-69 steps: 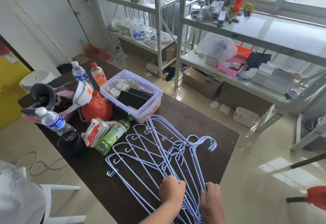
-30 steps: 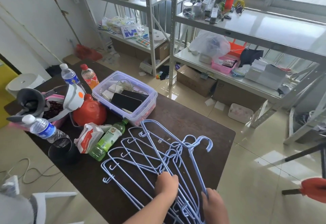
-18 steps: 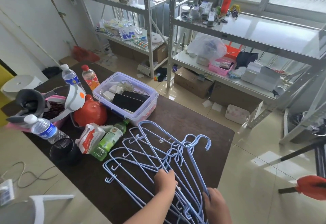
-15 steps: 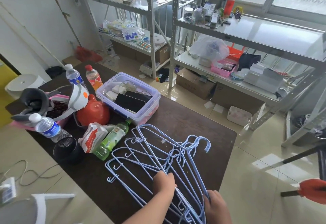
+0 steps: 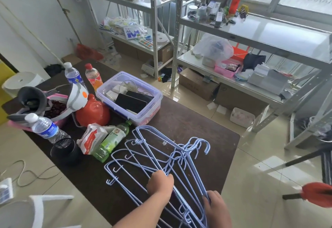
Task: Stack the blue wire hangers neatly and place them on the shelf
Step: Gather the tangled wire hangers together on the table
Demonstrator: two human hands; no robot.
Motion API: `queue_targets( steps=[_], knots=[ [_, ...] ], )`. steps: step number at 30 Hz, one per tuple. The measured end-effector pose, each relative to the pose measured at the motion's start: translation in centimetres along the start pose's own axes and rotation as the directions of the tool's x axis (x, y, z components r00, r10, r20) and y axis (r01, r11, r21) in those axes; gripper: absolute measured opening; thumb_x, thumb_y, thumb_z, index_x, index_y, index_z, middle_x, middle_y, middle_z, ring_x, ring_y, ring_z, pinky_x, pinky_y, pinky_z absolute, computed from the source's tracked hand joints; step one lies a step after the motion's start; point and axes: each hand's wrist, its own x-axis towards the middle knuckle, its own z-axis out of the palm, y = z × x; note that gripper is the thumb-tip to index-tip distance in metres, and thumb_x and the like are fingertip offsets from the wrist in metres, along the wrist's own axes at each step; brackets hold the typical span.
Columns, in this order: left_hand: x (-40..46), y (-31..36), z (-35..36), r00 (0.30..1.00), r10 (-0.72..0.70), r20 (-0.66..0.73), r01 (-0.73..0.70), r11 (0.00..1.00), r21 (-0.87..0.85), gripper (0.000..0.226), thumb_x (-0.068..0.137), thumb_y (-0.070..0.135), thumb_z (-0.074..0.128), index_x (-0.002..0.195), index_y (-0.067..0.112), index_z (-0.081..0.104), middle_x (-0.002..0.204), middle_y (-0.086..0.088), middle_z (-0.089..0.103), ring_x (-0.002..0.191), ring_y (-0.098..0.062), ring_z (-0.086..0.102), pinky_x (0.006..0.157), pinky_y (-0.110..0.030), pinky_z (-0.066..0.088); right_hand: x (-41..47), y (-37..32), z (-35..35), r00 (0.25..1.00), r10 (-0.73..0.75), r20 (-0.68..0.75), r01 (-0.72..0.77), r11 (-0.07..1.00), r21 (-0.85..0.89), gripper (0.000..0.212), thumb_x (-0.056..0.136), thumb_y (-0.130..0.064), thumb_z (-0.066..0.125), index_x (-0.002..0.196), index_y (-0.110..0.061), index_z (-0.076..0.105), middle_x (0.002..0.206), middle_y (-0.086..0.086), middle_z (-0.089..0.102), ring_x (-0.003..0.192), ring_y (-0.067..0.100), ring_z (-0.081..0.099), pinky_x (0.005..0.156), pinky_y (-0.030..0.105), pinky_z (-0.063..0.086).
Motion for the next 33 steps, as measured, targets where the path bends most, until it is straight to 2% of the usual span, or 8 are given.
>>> queue_targets(
  steps=[7, 12, 18, 22, 25, 27, 29, 33],
  knots=[
    [0.9, -0.2, 0.8, 0.999, -0.019, -0.031, 0.02, 1.0, 0.019, 0.03, 0.086, 0.033, 0.05, 0.098, 0.012, 0.066, 0.104, -0.006, 0.07, 0.098, -0.028, 0.066, 0.08, -0.032, 0.05, 0.9, 0.1, 0.2, 1.0, -0.012, 0.0, 0.012, 0.999, -0.04, 0.026, 0.071, -0.004, 0.076, 0.068, -0.021, 0.057, 0.066, -0.01, 0.043, 0.072, 0.016, 0.046, 0.058, 0.025, 0.032],
    [0.9, -0.6, 0.8, 0.999, -0.034, -0.012, 0.034, 0.999, -0.014, 0.03, 0.084, 0.038, 0.05, 0.093, 0.015, 0.066, 0.092, -0.004, 0.073, 0.087, -0.026, 0.069, 0.078, -0.032, 0.054, 0.9, 0.4, 0.6, 1.0, -0.011, 0.022, 0.012, 0.997, -0.071, 0.021, 0.072, -0.003, 0.075, 0.065, -0.013, 0.058, 0.065, -0.008, 0.042, 0.071, 0.015, 0.044, 0.057, 0.022, 0.029],
    [0.9, -0.9, 1.2, 0.997, -0.072, 0.038, 0.075, 0.995, -0.071, 0.033, 0.084, 0.039, 0.051, 0.092, 0.01, 0.066, 0.091, -0.006, 0.073, 0.088, -0.028, 0.069, 0.079, -0.035, 0.055, 0.9, 0.4, 0.7, 0.997, -0.01, 0.074, 0.018, 0.994, -0.11, 0.022, 0.067, -0.004, 0.079, 0.064, -0.012, 0.059, 0.063, 0.003, 0.052, 0.072, 0.018, 0.043, 0.056, 0.02, 0.027],
    [1.2, -1.1, 1.8, 0.994, -0.089, 0.064, 0.096, 0.988, -0.12, 0.034, 0.078, 0.038, 0.048, 0.089, 0.01, 0.065, 0.084, -0.005, 0.074, 0.08, -0.027, 0.071, 0.079, -0.037, 0.057, 0.8, 0.0, 0.7, 0.993, 0.068, 0.097, -0.06, 0.995, -0.084, 0.014, 0.076, -0.01, 0.071, 0.07, -0.01, 0.059, 0.069, -0.005, 0.043, 0.069, 0.017, 0.049, 0.059, 0.027, 0.036],
    [1.9, -1.2, 1.9, 0.991, -0.107, 0.08, 0.117, 0.984, -0.138, 0.031, 0.083, 0.035, 0.052, 0.092, 0.009, 0.065, 0.09, -0.006, 0.073, 0.085, -0.029, 0.07, 0.079, -0.034, 0.056, 1.0, -0.2, 0.7, 0.986, 0.099, 0.132, -0.084, 0.99, -0.115, 0.014, 0.082, -0.017, 0.065, 0.074, -0.008, 0.059, 0.066, -0.006, 0.036, 0.066, 0.018, 0.044, 0.062, 0.028, 0.034],
    [2.4, -1.1, 1.9, 0.99, -0.112, 0.086, 0.126, 0.976, -0.176, 0.03, 0.084, 0.032, 0.055, 0.094, 0.006, 0.065, 0.088, -0.009, 0.074, 0.077, -0.029, 0.072, 0.075, -0.035, 0.059, 1.1, -0.3, 0.7, 0.982, 0.114, 0.15, -0.092, 0.985, -0.143, 0.018, 0.085, -0.021, 0.061, 0.071, -0.01, 0.056, 0.063, -0.006, 0.033, 0.066, 0.016, 0.041, 0.061, 0.028, 0.033],
    [2.9, -1.0, 2.0, 0.988, -0.116, 0.098, 0.134, 0.972, -0.195, 0.026, 0.084, 0.028, 0.055, 0.092, 0.005, 0.064, 0.086, -0.013, 0.073, 0.069, -0.03, 0.072, 0.069, -0.039, 0.061, 1.2, -0.3, 0.8, 0.982, 0.104, 0.155, -0.078, 0.983, -0.164, 0.022, 0.085, -0.02, 0.06, 0.066, -0.014, 0.051, 0.063, -0.005, 0.033, 0.064, 0.019, 0.044, 0.06, 0.028, 0.033],
    [2.6, -0.9, 2.1, 0.995, -0.086, 0.06, 0.097, 0.972, -0.215, 0.022, 0.085, 0.024, 0.054, 0.09, 0.003, 0.06, 0.091, -0.017, 0.071, 0.077, -0.036, 0.071, 0.072, -0.043, 0.06, 1.0, 0.2, 0.8, 0.994, 0.005, 0.11, 0.017, 0.981, -0.194, 0.017, 0.074, -0.01, 0.066, 0.063, -0.01, 0.053, 0.063, 0.001, 0.045, 0.056, 0.025, 0.055, 0.05, 0.025, 0.028]
  ],
)
